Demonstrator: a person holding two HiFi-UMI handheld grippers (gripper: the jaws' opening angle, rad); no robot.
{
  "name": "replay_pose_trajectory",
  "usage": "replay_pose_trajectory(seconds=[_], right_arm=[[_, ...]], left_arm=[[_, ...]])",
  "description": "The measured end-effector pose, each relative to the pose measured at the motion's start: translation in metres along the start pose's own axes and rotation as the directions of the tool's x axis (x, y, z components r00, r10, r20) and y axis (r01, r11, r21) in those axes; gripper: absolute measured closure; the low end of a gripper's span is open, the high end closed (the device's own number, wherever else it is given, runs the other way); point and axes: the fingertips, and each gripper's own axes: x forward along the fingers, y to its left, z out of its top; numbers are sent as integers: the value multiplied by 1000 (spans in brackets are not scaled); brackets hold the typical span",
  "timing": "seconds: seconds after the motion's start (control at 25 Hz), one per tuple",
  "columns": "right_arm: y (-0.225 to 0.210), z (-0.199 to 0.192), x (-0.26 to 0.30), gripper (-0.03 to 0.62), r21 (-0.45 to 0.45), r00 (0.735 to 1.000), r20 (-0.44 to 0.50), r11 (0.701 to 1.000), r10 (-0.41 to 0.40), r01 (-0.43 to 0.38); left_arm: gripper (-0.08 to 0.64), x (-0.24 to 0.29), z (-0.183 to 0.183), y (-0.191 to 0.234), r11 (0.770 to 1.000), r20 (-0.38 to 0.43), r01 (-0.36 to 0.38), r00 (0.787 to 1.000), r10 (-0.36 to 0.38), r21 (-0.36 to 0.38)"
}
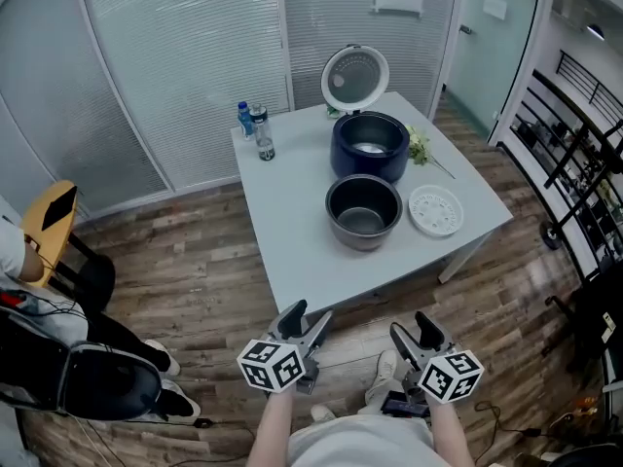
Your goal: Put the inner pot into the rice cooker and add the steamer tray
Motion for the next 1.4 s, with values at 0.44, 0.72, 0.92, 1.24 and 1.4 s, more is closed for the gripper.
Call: replay_pose_trajectory(seconds=[0.44, 0.72, 0.92, 1.24, 1.4], right_arm=[[-106, 63, 99, 299, 33, 997, -29, 997, 70, -69], [-192, 114, 171, 299, 68, 985, -112, 990, 131, -124], [-230, 120, 214, 299, 87, 965, -188, 981, 184, -171], [-235, 115, 261, 299, 147, 940, -255, 970, 226, -193], [-231, 106, 278, 299, 181, 925, -295, 965, 238, -190]], left_arm=[[276, 138, 36, 34, 998, -17, -58, 998, 58, -10], [276, 232, 72, 64, 984, -23, -174, 985, 173, -25], [276, 263, 74, 97, 962, -26, -267, 964, 266, -62], [276, 267, 70, 156, 921, -90, -379, 924, 371, -94], [276, 271, 59, 182, 911, -138, -395, 915, 379, -120]])
